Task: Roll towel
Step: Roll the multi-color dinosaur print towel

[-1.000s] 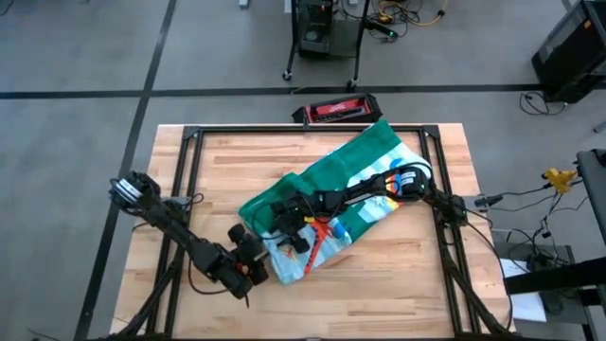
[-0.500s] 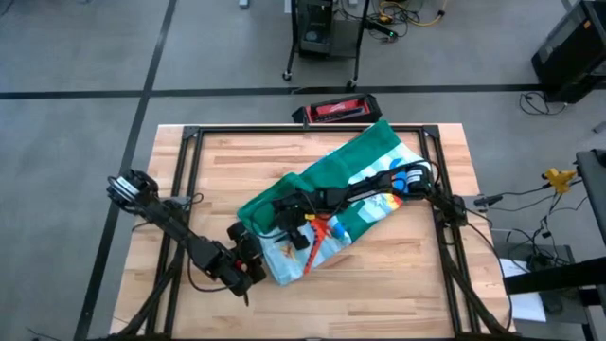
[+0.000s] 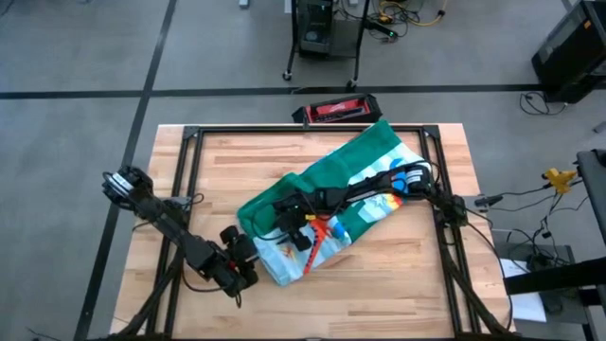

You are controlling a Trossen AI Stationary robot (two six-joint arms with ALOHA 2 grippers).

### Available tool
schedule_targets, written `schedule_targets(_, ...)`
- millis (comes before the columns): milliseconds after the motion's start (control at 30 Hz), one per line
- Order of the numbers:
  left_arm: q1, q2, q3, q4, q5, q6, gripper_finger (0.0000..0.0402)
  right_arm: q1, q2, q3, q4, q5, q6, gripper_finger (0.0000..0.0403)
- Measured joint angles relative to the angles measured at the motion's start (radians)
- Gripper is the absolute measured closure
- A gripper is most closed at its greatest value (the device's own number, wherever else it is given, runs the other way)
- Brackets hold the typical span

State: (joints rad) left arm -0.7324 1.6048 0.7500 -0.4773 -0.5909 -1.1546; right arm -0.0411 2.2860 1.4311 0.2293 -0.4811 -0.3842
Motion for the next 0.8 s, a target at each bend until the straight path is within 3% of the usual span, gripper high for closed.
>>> schedule_targets(133, -0.011, 0.052, -0.028, 0.050, -0.009, -0.076, 0.0244, -0.010, 0.022, 0.002, 0.028, -0.026, 0.023, 0.0187)
schedule_targets(433, -0.014, 0.158, -0.054, 0.161, -0.172, -0.077, 0.0245, -0.008, 0.029, 0.003, 0.030, -0.031, 0.033, 0.0184)
schedule_targets(800, 0.000, 0.109, -0.054, 0.153, -0.282, 0.012, 0.0245, -0.006, 0.029, 0.002, 0.036, -0.025, 0.033, 0.0188)
